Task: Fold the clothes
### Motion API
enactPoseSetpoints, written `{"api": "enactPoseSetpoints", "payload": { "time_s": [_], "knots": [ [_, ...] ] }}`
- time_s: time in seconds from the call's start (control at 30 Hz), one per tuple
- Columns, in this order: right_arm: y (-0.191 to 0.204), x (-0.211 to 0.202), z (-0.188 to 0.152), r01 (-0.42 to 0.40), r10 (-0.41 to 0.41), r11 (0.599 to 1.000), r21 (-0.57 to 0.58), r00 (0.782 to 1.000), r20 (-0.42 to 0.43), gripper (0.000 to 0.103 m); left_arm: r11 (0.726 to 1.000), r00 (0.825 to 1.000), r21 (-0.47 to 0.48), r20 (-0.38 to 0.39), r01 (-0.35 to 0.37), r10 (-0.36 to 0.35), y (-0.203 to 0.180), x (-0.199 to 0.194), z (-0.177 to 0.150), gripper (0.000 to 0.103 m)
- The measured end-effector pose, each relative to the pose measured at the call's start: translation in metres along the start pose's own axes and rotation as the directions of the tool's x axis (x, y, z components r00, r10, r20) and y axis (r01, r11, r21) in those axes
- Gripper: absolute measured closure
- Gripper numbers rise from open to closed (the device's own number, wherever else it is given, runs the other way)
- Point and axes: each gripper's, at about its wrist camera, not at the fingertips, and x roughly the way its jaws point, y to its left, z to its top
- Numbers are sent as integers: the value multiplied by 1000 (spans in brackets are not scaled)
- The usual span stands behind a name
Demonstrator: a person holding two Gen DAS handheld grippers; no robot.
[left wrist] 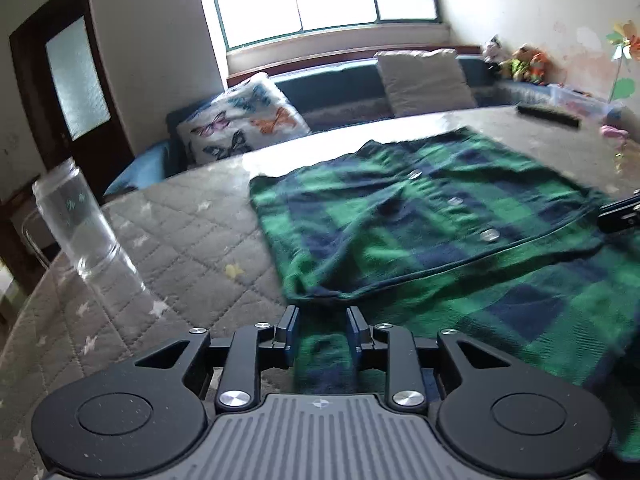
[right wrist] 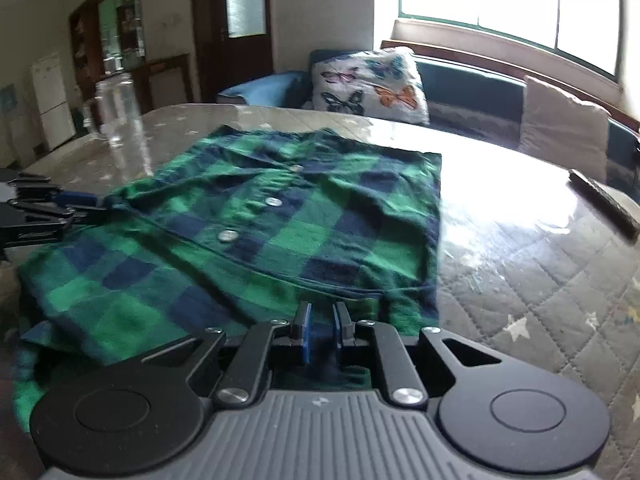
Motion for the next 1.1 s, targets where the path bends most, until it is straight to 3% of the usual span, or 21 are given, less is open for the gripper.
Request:
{"api": "enactPoseSetpoints", "payload": {
  "time_s": [0.1, 0.17, 0.23, 0.43, 0.6, 0.93, 1.1],
  "knots": [
    [17, -11, 0, -53, 53, 998, -34, 998, 13, 80, 998, 998, 19, 37, 52, -53, -16, -19, -1, 70],
    [33, -16, 0, -109, 111, 992, -69, 994, 23, 78, 995, 995, 40, 49, 88, -90, -28, -28, -3, 69],
    [51, -16, 0, -160, 164, 981, -108, 986, 27, 68, 992, 993, 68, 50, 104, -107, -39, -31, -9, 67],
    [80, -4, -12, -212, 214, 964, -160, 977, -2, 67, 994, 995, 56, 16, 97, -98, -43, -33, -33, 66],
    [69, -14, -25, -214, 214, 969, -127, 977, -11, 60, 997, 996, 14, 30, 78, -78, -25, -50, -54, 61],
    [32, -38, -44, -197, 195, 980, -42, 980, -42, 58, 996, 1000, -86, 5, 22, -21, 11, -66, -73, 51],
    [14, -49, -37, -196, 196, 980, 21, 980, -8, 57, 998, 999, -69, 32, -3, 5, 12, -78, -69, 51]
  ]
}}
